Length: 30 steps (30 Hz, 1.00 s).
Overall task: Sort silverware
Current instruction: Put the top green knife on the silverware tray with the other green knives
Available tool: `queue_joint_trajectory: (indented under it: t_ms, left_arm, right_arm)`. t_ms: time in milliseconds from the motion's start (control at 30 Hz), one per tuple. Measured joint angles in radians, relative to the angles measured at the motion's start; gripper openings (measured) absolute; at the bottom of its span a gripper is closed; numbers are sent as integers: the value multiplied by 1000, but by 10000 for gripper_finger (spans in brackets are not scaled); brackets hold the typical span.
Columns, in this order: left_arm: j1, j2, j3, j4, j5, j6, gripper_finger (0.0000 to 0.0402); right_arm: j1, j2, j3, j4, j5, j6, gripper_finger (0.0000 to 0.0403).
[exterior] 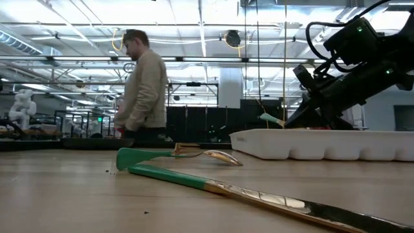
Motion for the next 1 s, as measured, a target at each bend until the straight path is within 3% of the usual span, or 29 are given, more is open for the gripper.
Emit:
queue_joint_trajectory:
  t_ms: [533, 800, 1000]
  left_arm:
    - [1, 0, 0, 0, 0, -8, 7]
    - [0, 0, 0, 2, 0, -8, 7]
    - [0, 0, 0, 3, 0, -8, 7]
  right_arm:
    - [1, 1, 1, -81, -16, -32, 0]
    - [2, 3, 81, -274, -30, -55, 0]
    - [2, 4, 92, -291, -31, -53, 0]
